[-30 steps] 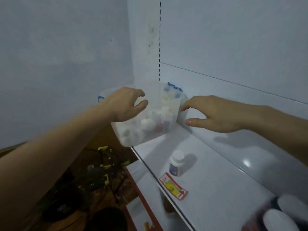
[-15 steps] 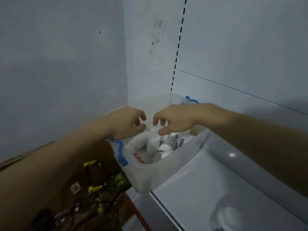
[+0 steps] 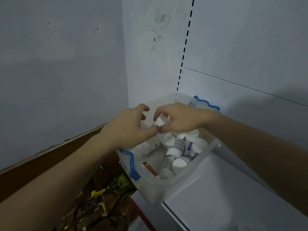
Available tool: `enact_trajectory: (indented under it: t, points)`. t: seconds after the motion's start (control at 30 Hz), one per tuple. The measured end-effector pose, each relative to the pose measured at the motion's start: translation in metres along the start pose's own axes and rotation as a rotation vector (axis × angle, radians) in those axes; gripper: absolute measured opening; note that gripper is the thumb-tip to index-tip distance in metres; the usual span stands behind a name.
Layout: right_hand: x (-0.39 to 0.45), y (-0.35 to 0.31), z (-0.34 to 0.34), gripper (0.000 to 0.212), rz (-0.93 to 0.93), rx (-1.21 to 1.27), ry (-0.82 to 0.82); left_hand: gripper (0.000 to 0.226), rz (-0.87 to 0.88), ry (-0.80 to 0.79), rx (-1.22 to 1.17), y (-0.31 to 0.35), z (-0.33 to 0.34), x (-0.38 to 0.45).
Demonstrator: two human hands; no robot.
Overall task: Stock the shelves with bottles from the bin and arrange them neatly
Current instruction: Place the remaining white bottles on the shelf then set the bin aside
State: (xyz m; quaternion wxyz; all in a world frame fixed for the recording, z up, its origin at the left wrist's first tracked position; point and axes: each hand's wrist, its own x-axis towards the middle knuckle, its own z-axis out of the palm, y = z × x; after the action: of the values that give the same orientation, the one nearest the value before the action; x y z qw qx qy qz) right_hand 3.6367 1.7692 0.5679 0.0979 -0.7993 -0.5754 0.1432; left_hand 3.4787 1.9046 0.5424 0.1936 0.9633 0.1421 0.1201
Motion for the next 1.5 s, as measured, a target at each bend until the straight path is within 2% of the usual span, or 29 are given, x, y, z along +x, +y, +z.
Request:
enact_trajectory:
  t: [0.07, 0.13, 0.23, 0.3, 0.37, 0.43, 0.47, 0.5, 0.57, 0.6, 0.67, 0.73, 0.83, 0.97, 1.13, 1.33, 1.5]
  points:
    - [-0.015, 0.002, -0.012, 0.027, 0.053, 0.449, 0.019, 0.091, 0.075, 0.002, -0.03, 0.003, -0.001, -0.003]
    - [-0.025, 0.001, -0.014, 0.021, 0.046, 0.768, 0.005, 0.081, 0.147, 0.04, -0.085, 0.004, 0.0, -0.004]
    - [-0.025, 0.003, -0.008, 0.021, 0.047, 0.972, -0.006, 0.064, 0.182, 0.152, -0.132, 0.001, 0.0, -0.008]
    - [-0.016, 0.007, -0.009, 0.026, 0.091, 1.007, -0.005, 0.061, 0.162, 0.241, -0.171, -0.001, 0.0, -0.01]
    - [0.001, 0.008, -0.011, 0.024, 0.167, 0.785, 0.052, 0.058, 0.135, 0.351, -0.206, -0.003, 0.0, -0.01]
    - [0.02, 0.004, -0.009, 0.016, 0.209, 0.354, 0.026, 0.056, 0.109, 0.431, -0.244, -0.004, -0.001, -0.01]
    - [0.029, 0.001, -0.005, 0.016, 0.218, 0.142, -0.058, 0.055, 0.101, 0.451, -0.261, -0.004, -0.001, -0.01]
    - [0.039, -0.002, 0.002, 0.023, 0.239, -0.047, -0.168, 0.055, 0.094, 0.459, -0.269, -0.004, -0.001, -0.01]
    - [0.053, -0.004, 0.022, 0.048, 0.305, -0.309, -0.357, 0.055, 0.091, 0.445, -0.265, -0.006, 0.0, -0.011]
    - [0.057, -0.003, 0.03, 0.053, 0.328, -0.377, -0.4, 0.055, 0.091, 0.433, -0.264, -0.007, 0.001, -0.01]
    - [0.06, -0.001, 0.042, 0.048, 0.347, -0.418, -0.417, 0.055, 0.09, 0.404, -0.272, -0.009, 0.002, -0.01]
    - [0.06, 0.002, 0.047, 0.044, 0.389, -0.355, -0.417, 0.057, 0.092, 0.386, -0.273, -0.008, 0.003, -0.009]
    - [0.061, 0.009, 0.042, 0.05, 0.415, -0.245, -0.418, 0.059, 0.087, 0.416, -0.325, -0.005, 0.001, -0.009]
    - [0.054, 0.019, 0.007, 0.03, 0.394, -0.097, -0.214, 0.051, 0.112, 0.448, -0.348, -0.003, -0.002, -0.01]
    - [-0.009, 0.014, -0.027, 0.022, 0.328, 0.237, 0.233, 0.054, 0.142, 0.409, -0.354, 0.0, -0.004, -0.006]
    - [-0.087, 0.009, -0.007, 0.013, 0.272, 0.746, 0.658, 0.058, 0.092, 0.387, -0.545, 0.011, -0.028, -0.01]
    - [-0.159, -0.006, 0.004, 0.014, 0.237, 1.176, 0.976, 0.057, 0.126, 0.313, -0.843, 0.062, -0.054, -0.029]
